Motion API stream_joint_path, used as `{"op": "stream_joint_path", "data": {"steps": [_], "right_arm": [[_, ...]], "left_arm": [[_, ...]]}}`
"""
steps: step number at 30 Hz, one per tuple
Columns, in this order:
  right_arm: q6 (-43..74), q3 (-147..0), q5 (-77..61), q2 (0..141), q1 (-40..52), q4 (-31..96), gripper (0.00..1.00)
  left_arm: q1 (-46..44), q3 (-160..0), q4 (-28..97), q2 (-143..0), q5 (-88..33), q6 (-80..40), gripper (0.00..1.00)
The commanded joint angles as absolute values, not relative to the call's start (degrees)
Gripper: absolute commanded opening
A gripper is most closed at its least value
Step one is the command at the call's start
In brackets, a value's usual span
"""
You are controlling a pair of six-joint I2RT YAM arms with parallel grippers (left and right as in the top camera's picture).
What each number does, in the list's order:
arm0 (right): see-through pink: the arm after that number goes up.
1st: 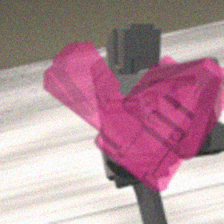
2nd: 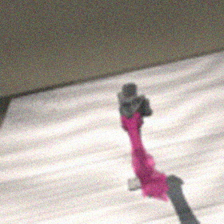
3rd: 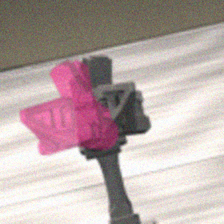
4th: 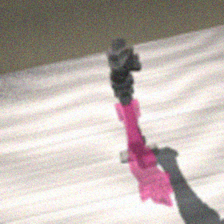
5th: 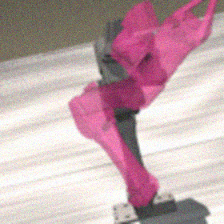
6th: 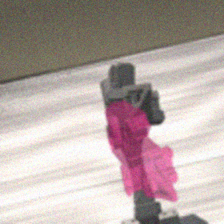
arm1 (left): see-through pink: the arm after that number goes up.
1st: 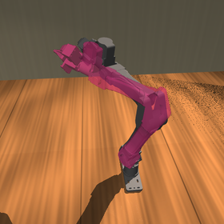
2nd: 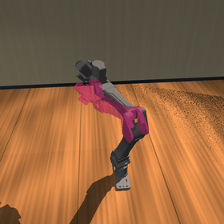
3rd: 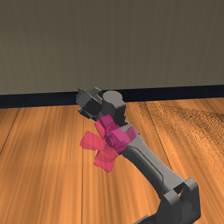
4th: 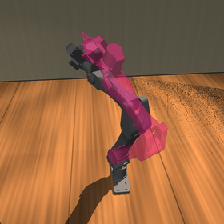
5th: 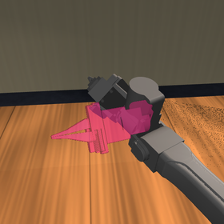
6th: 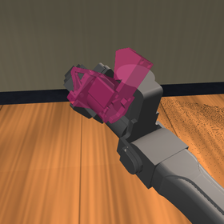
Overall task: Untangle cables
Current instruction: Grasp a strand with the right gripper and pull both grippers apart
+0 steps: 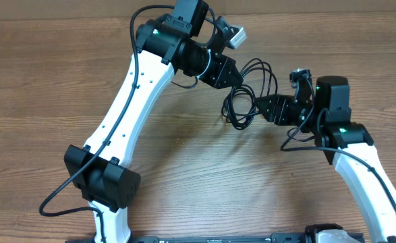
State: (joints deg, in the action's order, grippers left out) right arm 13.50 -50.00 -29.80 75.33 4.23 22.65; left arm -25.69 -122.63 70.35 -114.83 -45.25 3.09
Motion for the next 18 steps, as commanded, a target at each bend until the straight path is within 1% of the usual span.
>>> {"op": "stream_joint_path", "data": {"steps": [1, 2, 3, 4, 5, 9, 12, 14, 18], "right_arm": [[17.6, -51.6, -23.9, 78.0, 4.6, 22.3, 0.40], [18.3, -51.6, -22.1, 79.0, 4.6, 22.2, 0.31], [18.3, -51.6, -21.2, 79.7, 4.6, 22.0, 0.17], [18.3, -51.6, -20.0, 80.4, 4.5, 21.7, 0.07], [18.3, -51.6, -18.9, 80.7, 4.5, 21.6, 0.04], [18.2, -52.3, -9.8, 79.9, 4.4, 22.5, 0.04], [18.2, -55.9, -1.9, 77.6, 4.4, 25.8, 0.04], [17.7, -59.8, 2.5, 75.5, 4.4, 27.9, 0.04], [17.6, -67.8, 6.4, 72.0, 4.4, 30.3, 0.04]], "left_arm": [[-24.4, -124.7, 70.8, -113.3, -48.3, 2.4, 0.04], [-24.2, -124.7, 71.2, -113.1, -48.3, 2.4, 0.04], [-23.7, -124.7, 71.7, -113.0, -48.1, 2.5, 0.04], [-23.2, -124.7, 72.4, -112.8, -47.2, 2.6, 0.04], [-22.8, -124.7, 73.1, -112.7, -45.1, 2.6, 0.04], [-20.5, -124.7, 77.9, -112.7, -27.0, 2.1, 0.04], [-18.7, -124.7, 81.0, -112.7, -14.9, -1.4, 0.04], [-17.5, -124.7, 82.1, -112.7, -11.5, -2.7, 0.04], [-15.0, -124.7, 82.6, -112.7, -11.2, -2.8, 0.04]]}}
